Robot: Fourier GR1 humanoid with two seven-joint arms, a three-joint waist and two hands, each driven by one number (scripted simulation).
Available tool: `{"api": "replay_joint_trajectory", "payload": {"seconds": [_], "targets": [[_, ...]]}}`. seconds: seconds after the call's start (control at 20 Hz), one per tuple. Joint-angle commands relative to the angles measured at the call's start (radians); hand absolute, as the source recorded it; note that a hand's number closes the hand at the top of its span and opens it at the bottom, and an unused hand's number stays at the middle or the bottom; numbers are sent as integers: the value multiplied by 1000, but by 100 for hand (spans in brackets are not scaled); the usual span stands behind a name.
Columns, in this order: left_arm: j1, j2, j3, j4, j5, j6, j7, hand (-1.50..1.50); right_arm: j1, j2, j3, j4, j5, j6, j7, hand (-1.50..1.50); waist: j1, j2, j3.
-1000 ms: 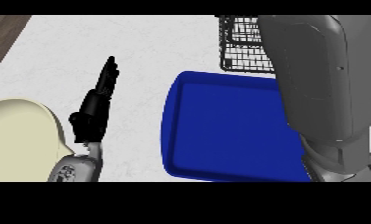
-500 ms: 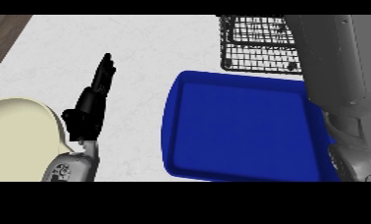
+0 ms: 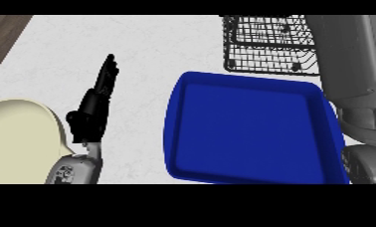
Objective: Pick the lemon from the tray and place it in the tiered basket
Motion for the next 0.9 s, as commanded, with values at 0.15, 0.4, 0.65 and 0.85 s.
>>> {"api": "replay_joint_trajectory", "payload": {"seconds": [0.15, 0.4, 0.65, 0.85], "targets": [[3, 14, 16, 6, 16, -23, -7, 0, -9, -5, -121, 65, -116, -155, -69, -150, 5, 0, 0], [-6, 9, 15, -14, -1, -2, 11, 0, 40, -29, -184, -90, -154, -289, -53, -150, -12, -8, 1], [18, 19, 27, -13, -4, 0, 18, 0, 133, -71, -223, -259, -171, -281, 46, -150, -36, -15, 0], [1, -1, 28, 16, -13, 24, 10, 0, 235, -126, -336, -398, -275, -235, 61, -150, -61, -20, 1]]}}
